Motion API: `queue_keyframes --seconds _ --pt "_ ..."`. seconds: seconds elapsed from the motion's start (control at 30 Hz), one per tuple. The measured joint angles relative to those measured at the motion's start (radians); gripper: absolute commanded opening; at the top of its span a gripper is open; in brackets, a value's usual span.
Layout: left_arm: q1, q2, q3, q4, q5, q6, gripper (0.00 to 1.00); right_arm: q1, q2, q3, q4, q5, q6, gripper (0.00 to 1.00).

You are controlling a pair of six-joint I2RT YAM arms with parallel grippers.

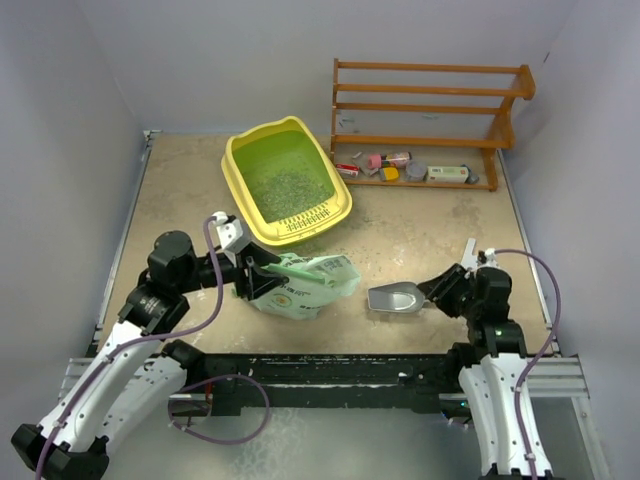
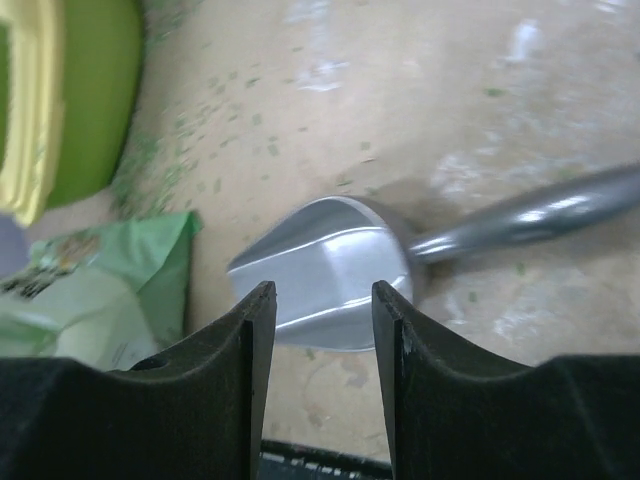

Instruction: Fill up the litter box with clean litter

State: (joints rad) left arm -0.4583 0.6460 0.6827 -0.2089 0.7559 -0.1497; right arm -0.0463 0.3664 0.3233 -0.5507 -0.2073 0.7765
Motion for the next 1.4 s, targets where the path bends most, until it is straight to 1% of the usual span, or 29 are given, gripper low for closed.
queue_keyframes --seconds 0.07,0.13,0.17,0.2,0.23,0.37,0.47,0.53,0.63,0.77,0.83,0.93,1.03,1.2,1.4 --pt "0.000 0.009 0.000 0.010 0.006 -0.010 0.47 0.000 0.036 0.035 0.037 -0.085 -0.042 0.46" --pt "0.000 0.022 0.000 0.029 0.019 -0.025 0.34 0.000 0.089 0.074 0.081 -0.170 -0.080 0.55" --pt "0.000 0.031 0.000 0.040 0.026 -0.034 0.23 0.000 0.122 0.093 0.110 -0.217 -0.100 0.58" --pt "0.000 0.038 0.000 0.051 0.030 -0.043 0.07 0.000 0.145 0.104 0.130 -0.251 -0.110 0.59" --pt "0.000 0.048 0.000 0.062 0.036 -0.050 0.00 0.000 0.175 0.117 0.152 -0.287 -0.128 0.59" --pt "0.000 0.076 0.000 0.084 0.034 -0.069 0.00 0.000 0.281 0.165 0.207 -0.411 -0.194 0.64" --pt "0.000 0.075 0.011 0.059 -0.006 -0.068 0.00 0.000 0.352 0.193 0.270 -0.505 -0.243 0.62" --pt "0.000 0.060 0.031 0.013 -0.065 -0.056 0.00 0.003 0.382 0.195 0.333 -0.568 -0.253 0.61" --pt "0.000 0.000 0.061 -0.067 -0.168 -0.037 0.00 0.027 0.404 0.195 0.420 -0.621 -0.254 0.60" --pt "0.000 -0.032 0.115 -0.160 -0.252 -0.012 0.00 0.132 0.427 0.195 0.551 -0.645 -0.267 0.58" --pt "0.000 -0.027 0.130 -0.181 -0.276 -0.006 0.00 0.206 0.472 0.198 0.595 -0.649 -0.297 0.57" --pt "0.000 -0.015 0.138 -0.182 -0.294 -0.004 0.00 0.327 0.586 0.220 0.632 -0.629 -0.362 0.56" --pt "0.000 0.000 0.156 -0.190 -0.305 -0.004 0.00 0.397 0.686 0.235 0.652 -0.595 -0.412 0.56" --pt "0.000 -0.005 0.180 -0.236 -0.343 0.007 0.00 0.422 0.770 0.258 0.694 -0.571 -0.472 0.57" --pt "0.000 -0.026 0.200 -0.276 -0.381 0.014 0.00 0.440 0.790 0.277 0.771 -0.609 -0.508 0.57"
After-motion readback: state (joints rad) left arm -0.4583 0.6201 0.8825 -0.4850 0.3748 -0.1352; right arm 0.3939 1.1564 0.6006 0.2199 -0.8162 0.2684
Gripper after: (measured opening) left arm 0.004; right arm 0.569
